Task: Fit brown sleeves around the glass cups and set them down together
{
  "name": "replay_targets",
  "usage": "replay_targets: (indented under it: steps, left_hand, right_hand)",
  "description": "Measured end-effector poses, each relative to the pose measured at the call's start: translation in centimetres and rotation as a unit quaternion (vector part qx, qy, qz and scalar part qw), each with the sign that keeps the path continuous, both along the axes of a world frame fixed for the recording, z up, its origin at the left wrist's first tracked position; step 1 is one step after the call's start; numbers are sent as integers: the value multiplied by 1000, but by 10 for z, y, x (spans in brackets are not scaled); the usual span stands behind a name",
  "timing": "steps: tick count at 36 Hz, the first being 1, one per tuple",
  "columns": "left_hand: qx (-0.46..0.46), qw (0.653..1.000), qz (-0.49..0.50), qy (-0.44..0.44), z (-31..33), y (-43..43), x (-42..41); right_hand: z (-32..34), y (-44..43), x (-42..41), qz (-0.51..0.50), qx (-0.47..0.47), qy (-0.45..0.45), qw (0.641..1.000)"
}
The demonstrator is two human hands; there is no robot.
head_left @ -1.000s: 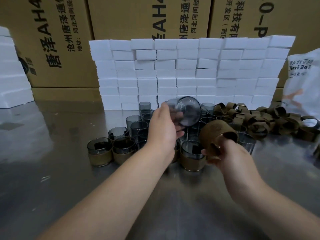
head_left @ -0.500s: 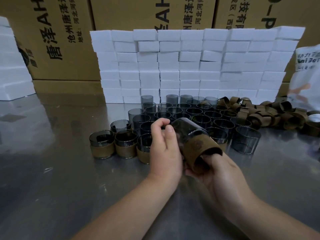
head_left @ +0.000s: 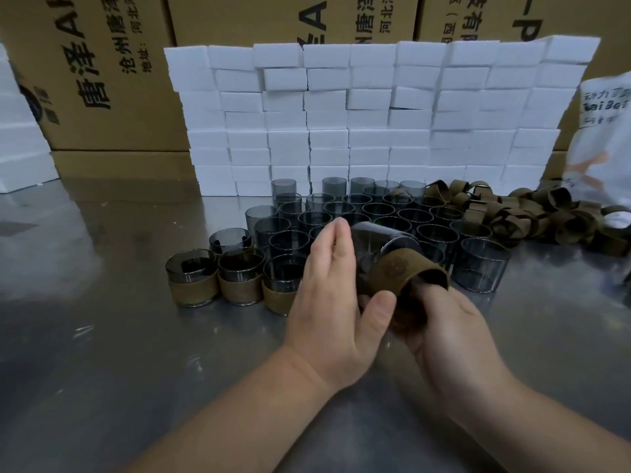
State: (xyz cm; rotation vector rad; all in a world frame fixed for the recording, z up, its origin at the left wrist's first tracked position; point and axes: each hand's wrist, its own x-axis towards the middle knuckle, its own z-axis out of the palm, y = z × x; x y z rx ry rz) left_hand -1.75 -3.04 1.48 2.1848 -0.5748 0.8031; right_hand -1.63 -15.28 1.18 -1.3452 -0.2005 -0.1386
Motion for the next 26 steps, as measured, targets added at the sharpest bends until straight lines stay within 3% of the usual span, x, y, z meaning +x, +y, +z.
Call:
replay_targets:
  steps: [13, 26]
  left_hand:
    - [30, 999, -12, 2, 0, -3, -2]
    - [6, 996, 42, -84, -1, -7, -1]
  right_hand:
    - [0, 0, -4, -2, -54, -27, 998]
    - [0, 1, -6, 14, -83, -71, 994]
